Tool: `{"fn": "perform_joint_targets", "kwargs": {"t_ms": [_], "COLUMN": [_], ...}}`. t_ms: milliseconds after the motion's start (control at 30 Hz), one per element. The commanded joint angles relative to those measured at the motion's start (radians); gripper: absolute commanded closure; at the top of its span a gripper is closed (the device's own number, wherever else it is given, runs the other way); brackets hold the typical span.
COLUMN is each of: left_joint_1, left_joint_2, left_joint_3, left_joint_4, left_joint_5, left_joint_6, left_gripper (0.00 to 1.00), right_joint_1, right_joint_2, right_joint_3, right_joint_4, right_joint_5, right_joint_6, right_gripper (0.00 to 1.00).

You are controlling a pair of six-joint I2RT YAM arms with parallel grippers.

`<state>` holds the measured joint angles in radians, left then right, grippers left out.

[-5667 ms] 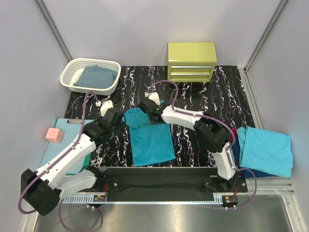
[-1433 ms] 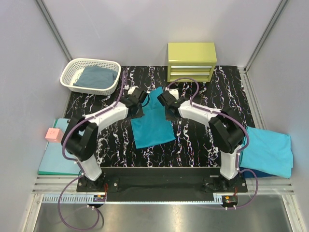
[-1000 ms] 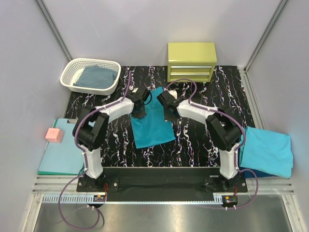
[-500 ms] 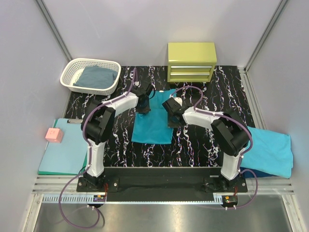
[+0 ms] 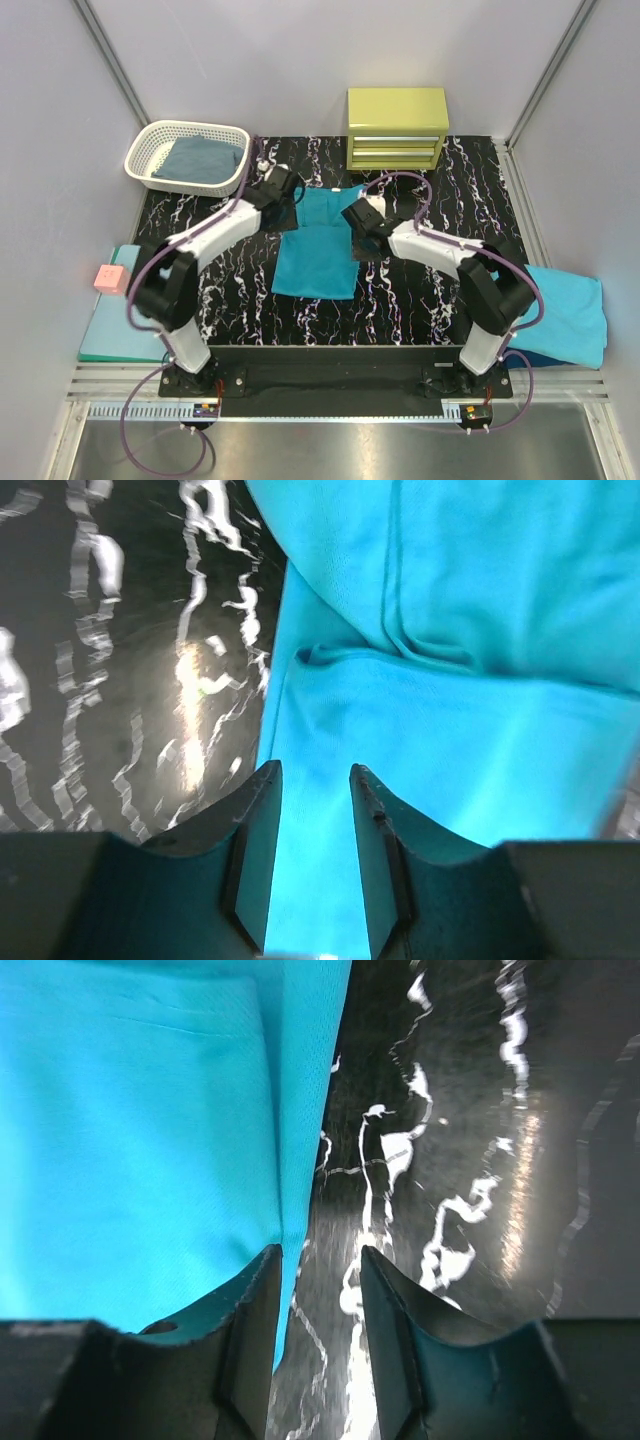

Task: Fold and stack the t-shirts
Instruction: Fold the tshirt

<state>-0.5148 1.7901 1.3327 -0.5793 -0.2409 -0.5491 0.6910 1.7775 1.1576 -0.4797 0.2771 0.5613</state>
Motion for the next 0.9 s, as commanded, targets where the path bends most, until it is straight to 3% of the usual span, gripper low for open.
{"fn": "perform_joint_targets", "kwargs": {"t_ms": [0,200,400,700,867], "left_joint_1": [0.001,-0.036,-0.04,-0.07,-0.123], "left_joint_2": [-0.22,-0.411,-0.457,-0.451,-0.483], "left_joint_3": [-0.098,-0.372,-0.533,-0.601,-0.633], "left_joint_4": [0.039,0.038,0.047,0.058,0.102], "left_joint_5": [-0.034,-0.047,0.0,0.038,0.045], "left_joint_6": [-0.014,-0.066,-0.114,-0.156,-0.181], "left_gripper": [0.61,0.62,0.64,0.64,0.58], "right_joint_1": [0.002,0.05,0.091,0.143,0.258], "right_joint_2": [-0.139,-0.251,-0.259,-0.224,-0.193], "right_joint_3": [0.048,-0.07,-0.147,-0.131,-0.105], "right_joint_4": [-0.06,-0.08,-0.08,-0.089,-0.1], "right_joint_5": [0.048,0.033,0.051,0.033,0.039], "right_joint_6": [-0.001,0.066,0.146,0.189,0.235], "right_gripper": [0.54,0.53,0.54,0.53,0.5]}}
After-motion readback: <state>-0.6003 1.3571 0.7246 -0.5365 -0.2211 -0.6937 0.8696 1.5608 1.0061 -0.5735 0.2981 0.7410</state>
